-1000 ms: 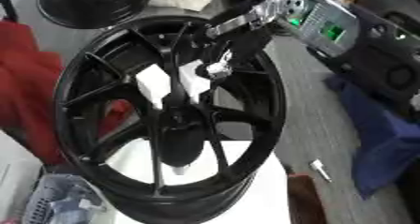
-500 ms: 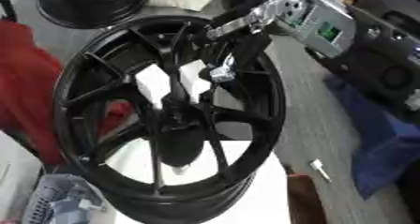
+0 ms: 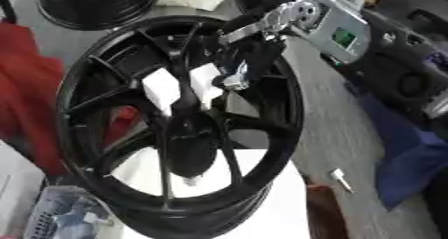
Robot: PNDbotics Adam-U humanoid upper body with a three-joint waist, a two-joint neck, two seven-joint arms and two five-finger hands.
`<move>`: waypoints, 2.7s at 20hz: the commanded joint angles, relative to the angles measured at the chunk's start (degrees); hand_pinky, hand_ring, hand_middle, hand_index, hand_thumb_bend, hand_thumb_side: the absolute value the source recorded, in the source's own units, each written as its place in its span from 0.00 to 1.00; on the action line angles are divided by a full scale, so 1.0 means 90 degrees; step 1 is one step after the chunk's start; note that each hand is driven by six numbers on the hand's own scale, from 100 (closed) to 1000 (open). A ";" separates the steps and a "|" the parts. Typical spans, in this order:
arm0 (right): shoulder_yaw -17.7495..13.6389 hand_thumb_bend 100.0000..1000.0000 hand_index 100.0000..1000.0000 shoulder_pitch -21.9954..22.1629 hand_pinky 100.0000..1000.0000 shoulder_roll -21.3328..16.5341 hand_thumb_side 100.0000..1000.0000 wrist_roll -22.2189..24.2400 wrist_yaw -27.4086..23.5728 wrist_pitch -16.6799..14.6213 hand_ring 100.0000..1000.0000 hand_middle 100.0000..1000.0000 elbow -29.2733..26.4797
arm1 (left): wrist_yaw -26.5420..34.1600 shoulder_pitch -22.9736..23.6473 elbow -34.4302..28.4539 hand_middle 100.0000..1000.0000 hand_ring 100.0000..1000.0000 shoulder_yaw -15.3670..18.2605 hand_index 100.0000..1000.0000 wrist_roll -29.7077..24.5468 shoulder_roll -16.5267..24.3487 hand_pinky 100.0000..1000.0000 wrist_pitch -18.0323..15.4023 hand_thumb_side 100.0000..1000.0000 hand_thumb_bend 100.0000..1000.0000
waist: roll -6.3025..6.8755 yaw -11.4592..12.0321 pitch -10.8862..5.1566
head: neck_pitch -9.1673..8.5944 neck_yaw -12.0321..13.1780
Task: Pull the pin out of the wheel hub.
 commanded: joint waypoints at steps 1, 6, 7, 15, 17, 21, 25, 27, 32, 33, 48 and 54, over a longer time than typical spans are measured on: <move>-0.0107 0.00 0.91 -0.0117 0.89 -0.0046 0.52 0.0182 0.0153 -0.0304 0.84 0.85 0.0067 | 0.0047 -0.0067 -0.0071 0.69 0.81 0.0078 0.82 -0.0011 0.0041 0.80 -0.0013 0.69 0.29 | 0.0039 0.0011 -0.0071 | 0.0031 -0.0035; -0.0150 0.00 0.89 -0.0105 0.88 0.0017 0.48 0.0125 0.0268 -0.0387 0.82 0.83 0.0174 | 0.0055 -0.0058 -0.0066 0.69 0.81 0.0082 0.82 -0.0010 0.0026 0.80 -0.0002 0.70 0.28 | 0.0053 0.0022 -0.0053 | 0.0031 -0.0051; -0.0154 0.00 0.89 -0.0108 0.88 0.0030 0.48 0.0105 0.0288 -0.0400 0.82 0.83 0.0186 | 0.0057 -0.0058 -0.0065 0.69 0.81 0.0080 0.82 -0.0014 0.0021 0.80 0.0002 0.70 0.28 | 0.0055 0.0023 -0.0050 | 0.0031 -0.0055; -0.0233 0.00 0.72 -0.0118 0.86 0.0061 0.41 -0.0351 0.0060 -0.0430 0.74 0.65 0.0172 | 0.0052 -0.0060 -0.0056 0.69 0.81 0.0076 0.82 -0.0046 0.0002 0.80 0.0030 0.70 0.28 | 0.0069 0.0026 -0.0030 | 0.0031 -0.0064; -0.0274 0.00 0.66 -0.0115 0.85 0.0034 0.41 -0.0557 -0.0045 -0.0432 0.72 0.58 0.0138 | 0.0051 -0.0058 -0.0049 0.69 0.81 0.0079 0.82 -0.0051 -0.0001 0.80 0.0035 0.70 0.28 | 0.0068 0.0023 -0.0029 | 0.0031 -0.0061; -0.0346 0.00 0.53 -0.0096 0.83 -0.0061 0.46 -0.0979 -0.0227 -0.0445 0.65 0.48 0.0054 | 0.0045 -0.0063 -0.0046 0.69 0.81 0.0093 0.82 -0.0047 0.0002 0.81 0.0039 0.70 0.28 | 0.0064 0.0019 -0.0030 | 0.0031 -0.0054; -0.0437 0.00 0.47 -0.0036 0.81 -0.0210 0.48 -0.1456 -0.0469 -0.0405 0.60 0.43 -0.0029 | 0.0035 -0.0061 -0.0045 0.69 0.80 0.0105 0.82 -0.0041 0.0010 0.81 0.0052 0.70 0.27 | 0.0061 0.0014 -0.0027 | 0.0031 -0.0047; -0.0426 0.00 0.47 -0.0007 0.81 -0.0272 0.48 -0.1625 -0.0533 -0.0377 0.60 0.43 -0.0097 | 0.0031 -0.0060 -0.0046 0.69 0.80 0.0105 0.82 -0.0042 0.0011 0.81 0.0060 0.70 0.27 | 0.0059 0.0016 -0.0027 | 0.0031 -0.0047; -0.0605 0.00 0.46 0.0132 0.80 -0.0490 0.43 -0.1840 -0.0679 -0.0355 0.58 0.42 -0.0173 | 0.0019 -0.0034 -0.0035 0.69 0.80 0.0148 0.82 -0.0012 0.0025 0.81 0.0078 0.70 0.27 | 0.0068 -0.0061 -0.0025 | 0.0031 0.0041; -0.0756 0.00 0.46 0.0267 0.80 -0.0640 0.40 -0.1936 -0.0772 -0.0389 0.57 0.42 -0.0237 | 0.0016 -0.0033 -0.0034 0.69 0.80 0.0156 0.82 -0.0006 0.0030 0.81 0.0085 0.71 0.27 | 0.0068 -0.0078 -0.0020 | 0.0031 0.0071; -0.3420 0.00 0.45 0.2881 0.80 -0.1825 0.14 -0.3576 -0.2330 -0.0622 0.55 0.41 -0.0074 | 0.0020 0.0086 -0.0069 0.69 0.80 0.0438 0.82 0.0227 0.0054 0.81 0.0074 0.71 0.27 | 0.0255 -0.0560 0.0070 | 0.0031 0.0635; -0.4496 0.00 0.51 0.3957 0.82 -0.1952 0.00 -0.4238 -0.1926 -0.0401 0.60 0.46 0.0968 | 0.0026 0.0150 -0.0074 0.69 0.80 0.0501 0.82 0.0318 0.0097 0.81 0.0066 0.71 0.26 | 0.0272 -0.0661 0.0057 | 0.0031 0.0718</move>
